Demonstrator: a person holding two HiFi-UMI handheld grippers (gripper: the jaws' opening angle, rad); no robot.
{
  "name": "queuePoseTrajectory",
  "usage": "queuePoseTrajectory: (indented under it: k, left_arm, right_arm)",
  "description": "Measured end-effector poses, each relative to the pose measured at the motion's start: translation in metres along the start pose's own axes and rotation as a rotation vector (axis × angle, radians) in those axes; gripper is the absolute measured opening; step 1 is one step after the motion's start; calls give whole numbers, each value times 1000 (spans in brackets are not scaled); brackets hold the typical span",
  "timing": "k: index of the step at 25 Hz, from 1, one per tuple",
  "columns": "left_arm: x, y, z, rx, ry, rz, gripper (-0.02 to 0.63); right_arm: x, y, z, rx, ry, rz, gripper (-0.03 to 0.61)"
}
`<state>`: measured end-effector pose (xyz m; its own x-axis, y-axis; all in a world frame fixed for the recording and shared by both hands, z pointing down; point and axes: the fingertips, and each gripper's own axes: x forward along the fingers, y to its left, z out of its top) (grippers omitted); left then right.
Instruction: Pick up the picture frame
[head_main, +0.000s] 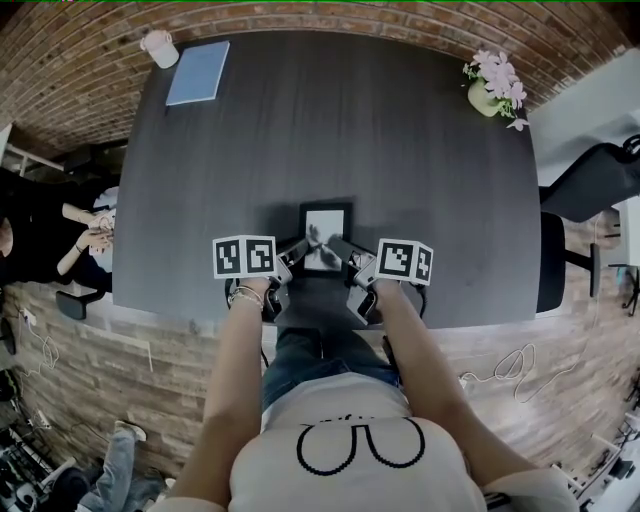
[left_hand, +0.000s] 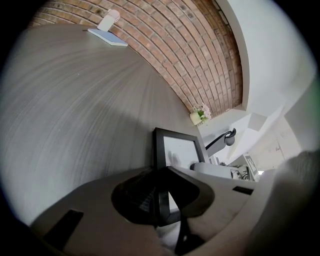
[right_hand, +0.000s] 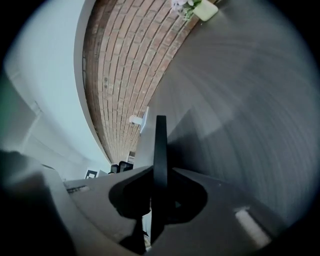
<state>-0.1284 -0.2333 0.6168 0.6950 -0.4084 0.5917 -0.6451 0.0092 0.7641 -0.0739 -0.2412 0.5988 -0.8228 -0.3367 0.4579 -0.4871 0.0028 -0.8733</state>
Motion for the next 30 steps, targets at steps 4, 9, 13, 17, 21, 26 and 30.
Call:
queuePoseTrajectory:
  k: [4, 9, 13, 17, 21, 26, 30]
  left_arm:
    - [-1, -1, 0, 19, 5, -5, 73]
    - [-2, -2, -2, 24, 14, -12, 80]
    - [-11, -6, 5, 25, -27, 7, 174]
    - [-26, -16, 16, 41, -68, 12, 256]
    - [-42, -26, 28, 79, -112, 17, 255]
    - [-63, -35, 45, 165, -192, 77, 255]
    - [-78, -49, 52, 239, -236, 99, 255]
  right_arm:
    - [0, 1, -1, -7, 6, -2, 40]
    - [-1, 0, -1, -15, 0, -18, 40]
    - [-2, 1, -2, -25, -3, -22, 40]
    - [-3, 3, -2, -27, -16, -17, 38]
    - [-5, 10, 0, -42, -35, -13, 34]
    - [-12, 25, 3, -74, -63, 6, 32]
    - [-22, 49, 8, -136, -97, 34, 32]
